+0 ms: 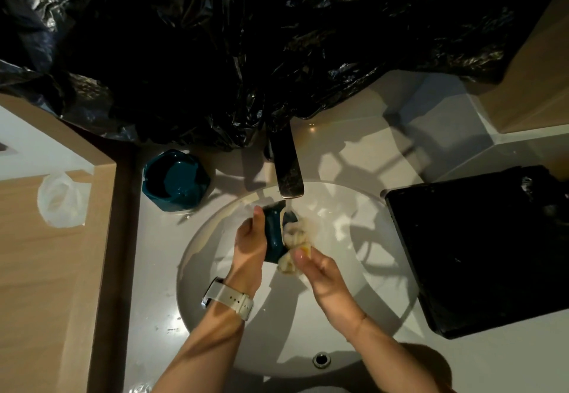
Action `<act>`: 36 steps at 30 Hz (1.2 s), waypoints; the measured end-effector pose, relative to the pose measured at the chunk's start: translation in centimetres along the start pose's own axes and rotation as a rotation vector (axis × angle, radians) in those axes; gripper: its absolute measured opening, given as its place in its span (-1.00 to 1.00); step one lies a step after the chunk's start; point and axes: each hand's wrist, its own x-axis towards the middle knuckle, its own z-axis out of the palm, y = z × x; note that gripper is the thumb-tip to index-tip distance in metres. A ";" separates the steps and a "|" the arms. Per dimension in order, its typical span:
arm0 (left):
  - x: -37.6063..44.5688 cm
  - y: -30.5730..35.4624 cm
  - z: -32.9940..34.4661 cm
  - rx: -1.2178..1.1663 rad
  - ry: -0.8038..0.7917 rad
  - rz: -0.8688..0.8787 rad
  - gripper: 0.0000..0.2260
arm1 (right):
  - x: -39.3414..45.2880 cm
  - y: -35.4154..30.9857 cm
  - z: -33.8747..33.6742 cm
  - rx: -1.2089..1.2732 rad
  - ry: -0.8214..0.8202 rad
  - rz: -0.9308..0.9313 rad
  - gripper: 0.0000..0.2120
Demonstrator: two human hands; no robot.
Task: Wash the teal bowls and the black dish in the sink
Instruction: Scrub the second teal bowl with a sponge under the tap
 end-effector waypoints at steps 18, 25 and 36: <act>0.4 0.6 -3.5 1.097 -0.309 1.081 -0.73 | 6.5 -4.9 -1.2 0.083 0.158 0.236 -0.76; -0.6 -0.7 -4.0 0.150 -0.021 0.503 -0.86 | 5.0 -3.5 -1.3 0.095 0.137 0.166 -0.86; -0.4 0.0 -3.5 -0.056 -0.622 -0.036 -0.50 | 3.4 -3.1 -2.6 0.197 0.032 0.146 -0.65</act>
